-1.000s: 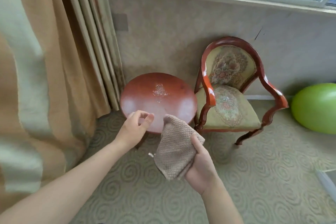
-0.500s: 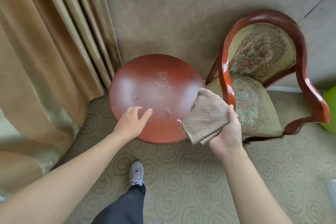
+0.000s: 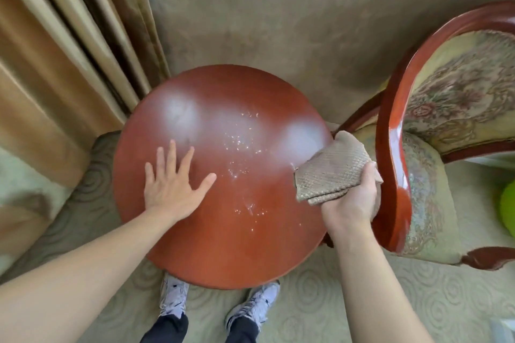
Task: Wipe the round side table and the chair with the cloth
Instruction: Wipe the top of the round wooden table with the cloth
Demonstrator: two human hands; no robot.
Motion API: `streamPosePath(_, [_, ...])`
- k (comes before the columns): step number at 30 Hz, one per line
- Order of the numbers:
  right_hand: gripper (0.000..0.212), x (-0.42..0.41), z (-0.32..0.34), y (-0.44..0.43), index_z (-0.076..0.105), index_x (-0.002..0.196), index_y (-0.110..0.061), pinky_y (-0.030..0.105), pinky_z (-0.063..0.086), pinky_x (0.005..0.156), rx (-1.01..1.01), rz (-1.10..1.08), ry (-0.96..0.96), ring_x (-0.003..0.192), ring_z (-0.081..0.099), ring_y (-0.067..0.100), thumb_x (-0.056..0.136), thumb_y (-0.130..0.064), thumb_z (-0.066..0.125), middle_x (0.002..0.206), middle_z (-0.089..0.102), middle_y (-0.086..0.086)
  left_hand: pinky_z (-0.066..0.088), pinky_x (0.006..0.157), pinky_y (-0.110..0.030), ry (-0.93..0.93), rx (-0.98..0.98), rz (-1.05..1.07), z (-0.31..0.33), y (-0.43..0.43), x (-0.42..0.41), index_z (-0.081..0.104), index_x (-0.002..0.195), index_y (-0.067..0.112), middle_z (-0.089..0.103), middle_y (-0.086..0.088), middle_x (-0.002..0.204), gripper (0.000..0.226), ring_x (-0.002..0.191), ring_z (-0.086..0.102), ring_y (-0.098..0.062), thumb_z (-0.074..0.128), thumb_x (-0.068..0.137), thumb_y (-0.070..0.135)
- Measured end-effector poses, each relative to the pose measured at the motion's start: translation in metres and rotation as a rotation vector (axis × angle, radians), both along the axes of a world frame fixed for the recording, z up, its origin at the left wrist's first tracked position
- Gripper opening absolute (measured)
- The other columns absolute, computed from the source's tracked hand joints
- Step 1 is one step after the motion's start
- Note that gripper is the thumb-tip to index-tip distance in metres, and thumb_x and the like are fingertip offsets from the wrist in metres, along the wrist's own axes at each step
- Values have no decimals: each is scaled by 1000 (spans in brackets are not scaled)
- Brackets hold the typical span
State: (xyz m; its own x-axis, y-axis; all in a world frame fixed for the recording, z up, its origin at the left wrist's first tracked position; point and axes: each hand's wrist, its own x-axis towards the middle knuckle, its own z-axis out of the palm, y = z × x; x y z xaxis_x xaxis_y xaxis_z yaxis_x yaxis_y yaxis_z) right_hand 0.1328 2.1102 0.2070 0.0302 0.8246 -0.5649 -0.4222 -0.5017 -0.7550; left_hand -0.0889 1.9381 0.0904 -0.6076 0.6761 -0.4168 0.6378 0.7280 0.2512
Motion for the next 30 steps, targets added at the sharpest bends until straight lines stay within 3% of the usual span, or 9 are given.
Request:
streamPosePath(3, [42,-24,-24,40,67,109,-21,33,62,59,53,37,-135,76,77,15,101,-55,44,100,76,3,-6,123,-57,112,-4,27,-29,24,-6,-11,158,32,-26,-8,165,98,152,-24,-34,-4,79,88])
streamPosePath(6, [46,-51,-48,76,61,109,-21,44,62,81,81,156,-337,95,72,25,98,-62,44,113,67,6,-9,121,-60,228,60,7,-48,46,-14,-15,154,32,-24,-8,166,92,151,-25,-36,-5,81,88])
streamPosePath(9, [63,-79,-71,110,57,127,-10,43,58,78,177,256,-462,99,71,38,97,-62,40,118,70,20,-6,120,-64,288,49,31,-63,51,-27,-9,157,34,-21,-5,167,90,152,-21,-38,-5,83,86])
streamPosePath(14, [53,-126,-106,148,60,129,-13,41,52,101,424,306,-501,110,69,18,99,-52,41,119,72,3,1,106,-83,295,-3,50,-82,47,-35,-1,158,37,-3,-5,170,87,153,-9,-41,1,86,85])
streamPosePath(17, [61,-151,-134,158,47,145,-6,40,36,115,629,536,-653,137,49,21,100,-46,37,147,55,12,3,106,-84,308,-25,36,-86,48,-36,-1,159,37,-1,-5,170,86,154,-6,-41,1,87,84])
streamPosePath(20, [55,-171,-159,162,55,137,-12,19,33,108,765,848,-811,133,49,18,102,-48,32,142,59,9,3,107,-83,322,-12,49,-87,48,-36,-3,159,38,-2,-4,170,84,154,-7,-40,1,88,83])
streamPosePath(21, [54,-177,-164,161,57,132,-18,22,32,108,797,967,-884,134,48,22,101,-51,28,141,60,10,3,108,-82,326,-10,53,-87,49,-35,-3,159,38,-3,-3,170,84,154,-7,-39,0,88,82])
streamPosePath(25, [51,-196,-177,152,36,153,-30,47,-1,124,1017,1353,-1221,153,12,31,106,-42,22,164,25,16,2,109,-82,314,-6,65,-84,50,-34,-1,159,38,-3,-3,170,83,154,-8,-39,-1,88,81])
streamPosePath(30, [50,-190,-180,138,26,157,-30,43,-8,123,1156,1524,-1231,155,-5,29,108,-38,23,169,6,9,3,109,-82,309,-18,60,-82,51,-33,-1,159,37,-5,-4,170,83,154,-9,-39,-4,88,80])
